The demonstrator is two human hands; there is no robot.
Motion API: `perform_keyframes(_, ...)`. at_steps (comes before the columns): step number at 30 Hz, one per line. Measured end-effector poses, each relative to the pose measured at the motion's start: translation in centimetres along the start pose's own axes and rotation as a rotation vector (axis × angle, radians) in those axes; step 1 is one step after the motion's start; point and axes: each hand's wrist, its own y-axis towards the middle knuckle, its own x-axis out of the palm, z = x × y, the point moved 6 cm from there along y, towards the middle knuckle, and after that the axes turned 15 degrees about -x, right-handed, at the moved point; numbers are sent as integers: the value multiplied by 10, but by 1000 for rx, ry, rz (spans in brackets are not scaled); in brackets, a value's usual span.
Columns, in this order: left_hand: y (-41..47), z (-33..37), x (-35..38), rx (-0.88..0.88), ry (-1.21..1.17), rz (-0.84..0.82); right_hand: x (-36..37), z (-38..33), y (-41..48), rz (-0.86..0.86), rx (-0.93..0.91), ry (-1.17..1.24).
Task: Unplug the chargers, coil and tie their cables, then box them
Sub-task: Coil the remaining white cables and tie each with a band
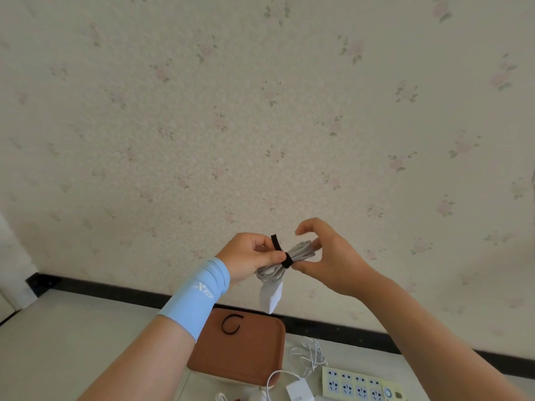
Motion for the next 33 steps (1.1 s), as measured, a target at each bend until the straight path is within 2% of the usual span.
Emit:
perform_keyframes(4,-2,-4,6,24,185,74,13,9,-6,-125,406,392)
perform_keyframes(6,-4,-3,8,43,202,93,17,12,-10,-172,542,408)
perform_keyframes(8,-6,0,5,68,193,119,22,14,-13,-227,598,470)
perform_keyframes(12,-7,0,5,32,107,104,22,18,-7,-163,532,664)
perform_keyframes(19,-1,-8,4,-98,-7,144,22,16,-6,-105,409,656)
perform_keyframes(24,-1,-10,1,-195,123,34,24,11,-8,-187,335,566)
perform_keyframes(33,-5,-7,2,-120,53,28,17,9,-6,-141,267,539)
